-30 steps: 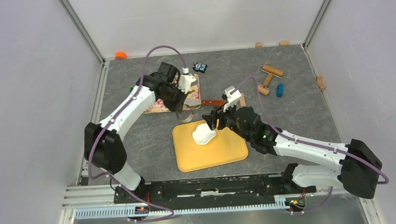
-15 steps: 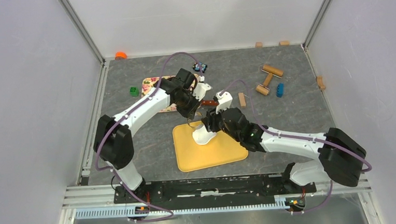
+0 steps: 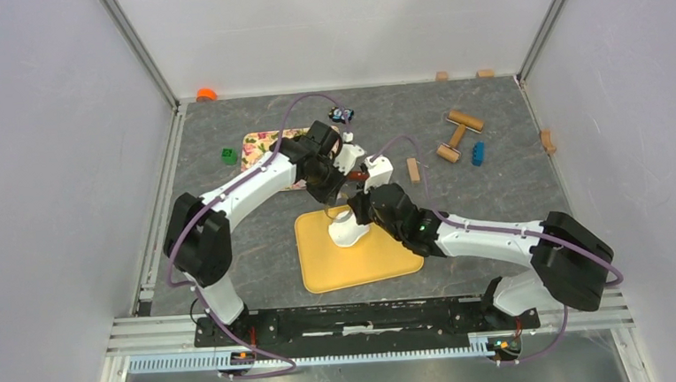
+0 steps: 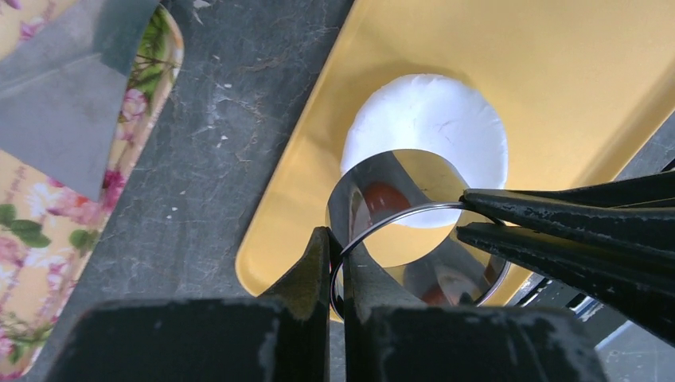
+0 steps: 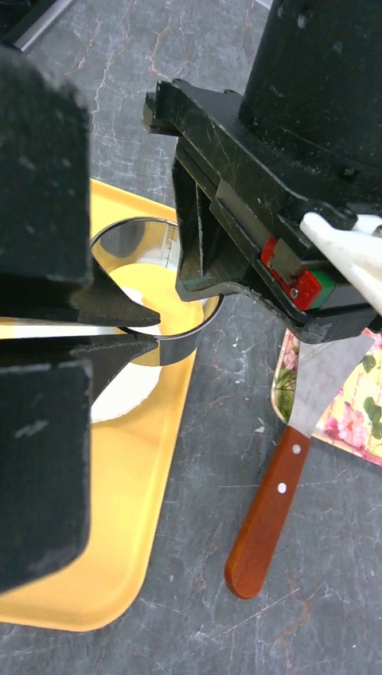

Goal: Roll out the dumpling wrappers from the dough
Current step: Press the dumpling wrapper on the work surface.

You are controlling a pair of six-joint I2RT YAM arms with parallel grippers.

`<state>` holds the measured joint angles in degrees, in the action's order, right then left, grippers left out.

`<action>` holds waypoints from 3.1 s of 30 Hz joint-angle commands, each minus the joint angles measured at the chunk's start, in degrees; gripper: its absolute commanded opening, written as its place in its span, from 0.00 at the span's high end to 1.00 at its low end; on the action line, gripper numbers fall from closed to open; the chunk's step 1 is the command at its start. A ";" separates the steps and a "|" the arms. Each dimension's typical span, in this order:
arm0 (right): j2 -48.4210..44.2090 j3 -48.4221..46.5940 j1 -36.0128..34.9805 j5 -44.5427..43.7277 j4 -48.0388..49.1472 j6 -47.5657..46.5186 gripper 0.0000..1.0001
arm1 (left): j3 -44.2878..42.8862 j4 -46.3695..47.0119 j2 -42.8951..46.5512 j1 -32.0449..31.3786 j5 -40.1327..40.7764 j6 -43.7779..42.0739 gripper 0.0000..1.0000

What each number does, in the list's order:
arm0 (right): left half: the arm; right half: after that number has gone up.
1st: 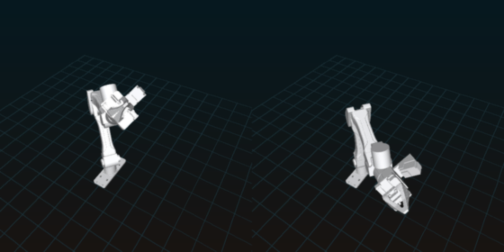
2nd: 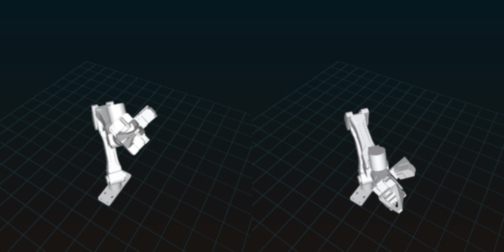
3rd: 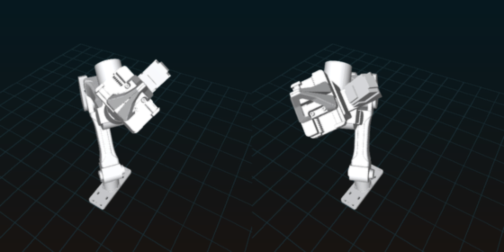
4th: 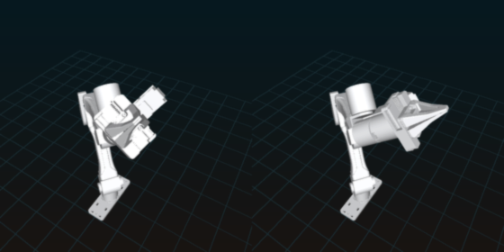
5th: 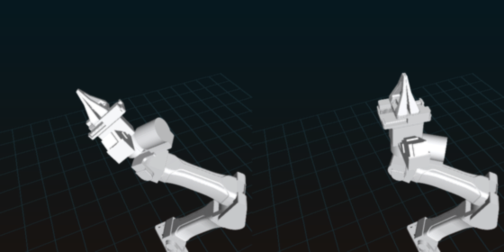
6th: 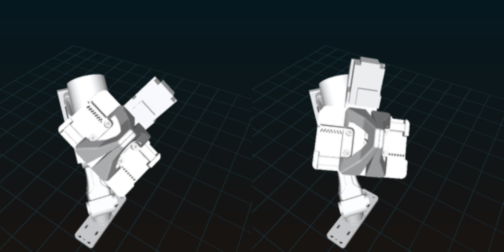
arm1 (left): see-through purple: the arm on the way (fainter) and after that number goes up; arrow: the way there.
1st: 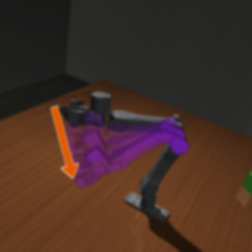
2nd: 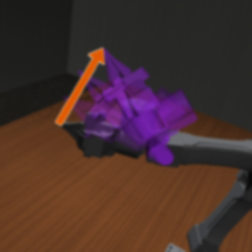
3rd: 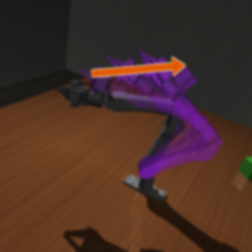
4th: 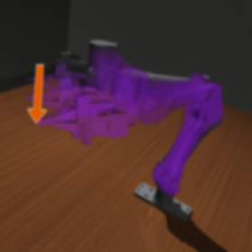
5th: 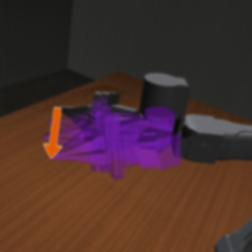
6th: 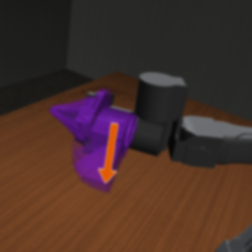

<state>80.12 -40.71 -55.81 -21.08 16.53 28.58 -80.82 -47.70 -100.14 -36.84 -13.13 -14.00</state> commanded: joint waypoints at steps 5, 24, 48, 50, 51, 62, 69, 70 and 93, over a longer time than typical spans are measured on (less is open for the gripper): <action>3.25 4.55 -0.49 -2.78 -4.88 -0.10 1.00 | 6.18 4.83 0.45 -0.69 -9.67 3.64 0.98; 7.73 14.66 -1.26 -2.25 4.73 -7.28 1.00 | 11.78 8.42 -5.94 -3.06 -11.54 4.53 0.98; 21.41 24.31 -7.58 -10.32 -1.89 1.21 1.00 | 12.92 3.74 -12.67 -8.25 -6.96 -0.68 0.98; 23.26 24.65 -7.97 -9.96 -1.93 3.20 1.00 | 13.76 5.77 -10.53 -8.00 -7.63 -0.55 0.98; 23.54 24.57 -8.08 -9.74 -2.07 3.73 1.00 | 13.65 6.61 -9.37 -7.90 -7.95 -0.67 0.98; 14.26 15.14 -8.92 -14.78 -16.05 -0.45 1.00 | 4.71 5.46 -5.23 -5.14 -15.53 0.13 0.67; 12.18 8.13 -10.50 -14.28 -18.39 -1.93 1.00 | 5.53 5.50 -3.50 -3.88 -15.89 -0.15 0.59; 12.29 6.87 -10.64 -14.20 -18.42 -2.23 1.00 | 5.58 5.81 -3.49 -3.65 -16.26 0.06 0.59; 11.95 -1.72 -11.34 -11.62 -16.97 -3.33 1.00 | 11.21 4.82 -2.74 -0.43 -12.90 -1.31 0.85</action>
<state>90.83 -42.35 -66.15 -36.03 4.43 25.61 -71.35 -40.38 -104.92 -37.30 -27.14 -13.21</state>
